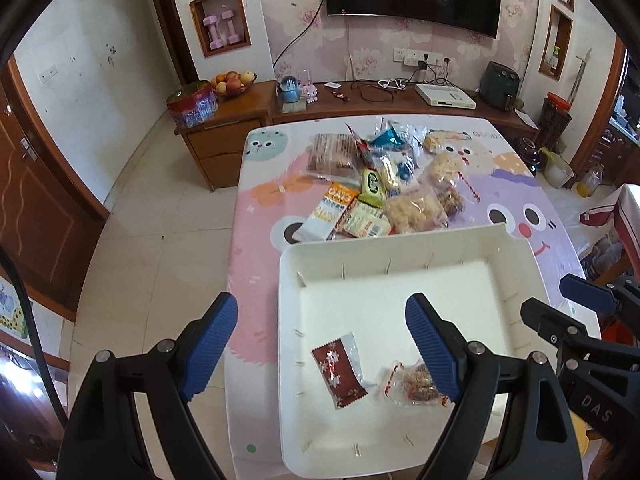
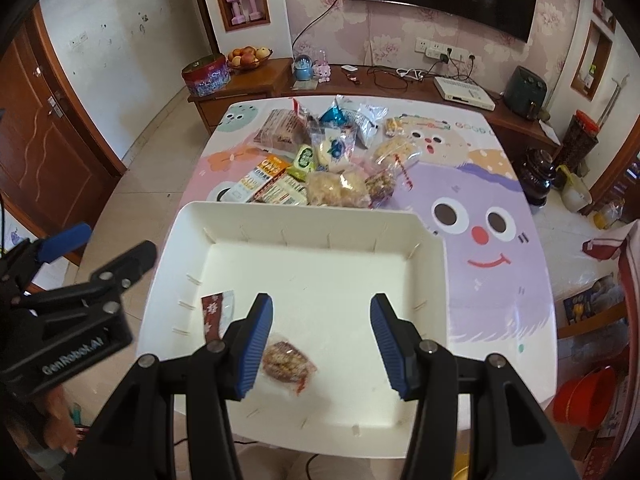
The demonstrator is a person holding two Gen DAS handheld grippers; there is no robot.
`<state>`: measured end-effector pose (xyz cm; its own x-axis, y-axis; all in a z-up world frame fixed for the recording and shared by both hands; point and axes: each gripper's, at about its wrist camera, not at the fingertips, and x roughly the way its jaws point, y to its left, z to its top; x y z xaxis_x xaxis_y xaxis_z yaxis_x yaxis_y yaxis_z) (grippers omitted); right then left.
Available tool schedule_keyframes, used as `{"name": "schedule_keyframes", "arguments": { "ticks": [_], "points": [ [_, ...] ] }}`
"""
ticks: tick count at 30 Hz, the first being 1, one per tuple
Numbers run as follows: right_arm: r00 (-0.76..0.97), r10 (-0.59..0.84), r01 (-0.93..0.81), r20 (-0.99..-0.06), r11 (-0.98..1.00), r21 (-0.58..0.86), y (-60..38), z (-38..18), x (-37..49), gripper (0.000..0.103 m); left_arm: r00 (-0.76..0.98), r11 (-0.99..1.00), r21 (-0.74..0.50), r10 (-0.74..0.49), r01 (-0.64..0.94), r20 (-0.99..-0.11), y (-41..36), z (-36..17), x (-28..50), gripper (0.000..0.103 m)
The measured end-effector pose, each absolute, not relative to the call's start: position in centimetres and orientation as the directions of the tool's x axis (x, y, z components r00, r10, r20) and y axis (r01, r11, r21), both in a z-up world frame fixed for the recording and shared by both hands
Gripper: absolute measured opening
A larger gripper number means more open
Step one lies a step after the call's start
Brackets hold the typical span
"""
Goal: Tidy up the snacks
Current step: 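Open both tools to drop the packets into the tray and withdraw, then grasp the orange OATS bar with the left tool while the right grasps a clear snack bag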
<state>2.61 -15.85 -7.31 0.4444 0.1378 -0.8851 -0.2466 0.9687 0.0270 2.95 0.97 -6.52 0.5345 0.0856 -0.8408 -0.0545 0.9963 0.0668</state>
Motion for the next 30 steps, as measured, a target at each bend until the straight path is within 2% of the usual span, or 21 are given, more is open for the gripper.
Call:
{"name": "schedule_keyframes", "arguments": {
  "ticks": [11,19,30],
  "points": [
    [0.466,0.158,-0.207,-0.871,0.976,0.066,-18.6,-5.5,7.9,0.051,0.534,0.995,0.079,0.097,-0.057,-0.840,1.3,-5.6,6.1,0.085],
    [0.469,0.171,-0.159,-0.867,0.981,0.107,-21.5,-5.3,14.9,0.051,0.482,0.990,0.132,0.140,-0.051,-0.865,2.4,-6.8,12.2,0.085],
    [0.302,0.216,-0.075,-0.929,0.976,0.203,-24.6,-13.3,25.0,0.051,0.285,0.988,0.154,0.143,0.016,-0.948,3.3,-14.2,21.9,0.085]
  ]
}}
